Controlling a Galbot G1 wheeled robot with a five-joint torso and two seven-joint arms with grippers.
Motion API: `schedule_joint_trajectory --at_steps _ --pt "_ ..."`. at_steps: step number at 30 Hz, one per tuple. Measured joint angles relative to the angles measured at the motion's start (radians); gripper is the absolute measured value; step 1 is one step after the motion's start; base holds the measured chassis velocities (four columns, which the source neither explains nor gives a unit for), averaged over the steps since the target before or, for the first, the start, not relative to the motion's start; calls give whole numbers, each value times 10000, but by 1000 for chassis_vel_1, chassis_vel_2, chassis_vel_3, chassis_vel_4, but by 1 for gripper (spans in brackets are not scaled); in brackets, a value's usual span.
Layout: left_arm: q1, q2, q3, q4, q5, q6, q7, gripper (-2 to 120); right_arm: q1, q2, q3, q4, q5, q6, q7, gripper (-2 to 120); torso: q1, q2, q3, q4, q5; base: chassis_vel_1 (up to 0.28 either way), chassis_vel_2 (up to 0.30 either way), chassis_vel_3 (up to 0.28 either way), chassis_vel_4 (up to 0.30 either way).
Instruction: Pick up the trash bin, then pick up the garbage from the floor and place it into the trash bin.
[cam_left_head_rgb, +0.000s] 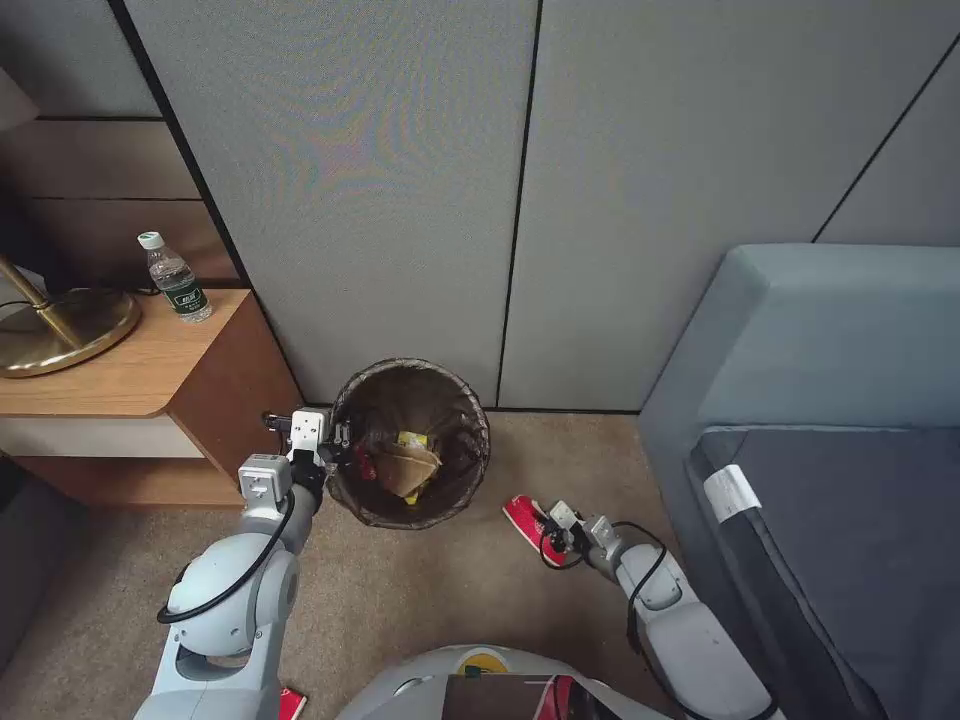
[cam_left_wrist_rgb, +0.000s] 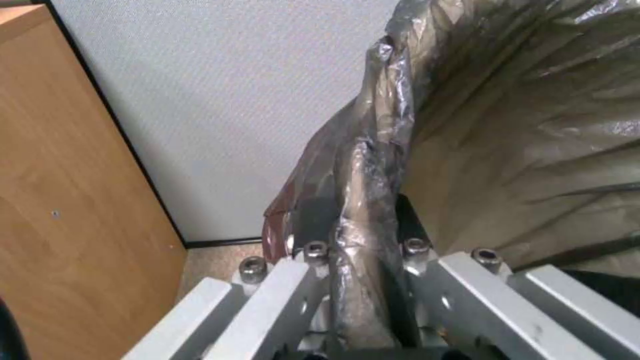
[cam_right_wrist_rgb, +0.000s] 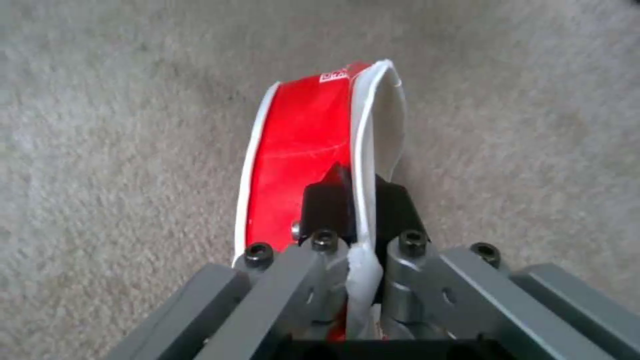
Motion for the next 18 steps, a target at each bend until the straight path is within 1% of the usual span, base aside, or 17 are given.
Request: schedule_joint_trajectory --at_steps 2,6,7,12,13,15,16,17,18 --pt "0 2 -4 -5 -7 0 1 3 -93 -7 66 221 19 19 40 0 0 0 0 1 0 0 0 0 0" --pt "13 7 -35 -14 -38 -6 -1 3 -705 -55 452 1711 320 113 69 0 0 0 0 -1 0 0 0 0 0" --pt "13 7 -35 -14 -38 -6 -1 3 -705 -55 452 1711 320 113 69 0 0 0 0 -1 0 0 0 0 0" --pt "14 10 -38 -16 -62 -19 -5 3 -1336 -125 989 3993 1358 -114 66 0 0 0 0 2 -2 0 0 0 0" --pt "14 10 -38 -16 -62 -19 -5 3 -1336 -125 989 3993 1358 -114 66 0 0 0 0 2 -2 0 0 0 0" --pt "11 14 -35 -10 -72 -23 -4 3 -1482 -134 1209 4808 1672 -234 75 0 0 0 0 0 -1 0 0 0 0" --pt "10 19 -34 -8 -77 -24 -3 3 -1511 -151 1272 5066 1776 -286 76 0 0 0 0 0 -1 0 0 0 0" --pt "10 19 -34 -8 -77 -24 -3 3 -1511 -151 1272 5066 1776 -286 76 0 0 0 0 0 -1 0 0 0 0" --pt "5 29 -34 -4 -86 -25 -3 3 -1539 -193 1373 5487 1958 -386 83 0 0 0 0 1 -1 0 0 0 0"
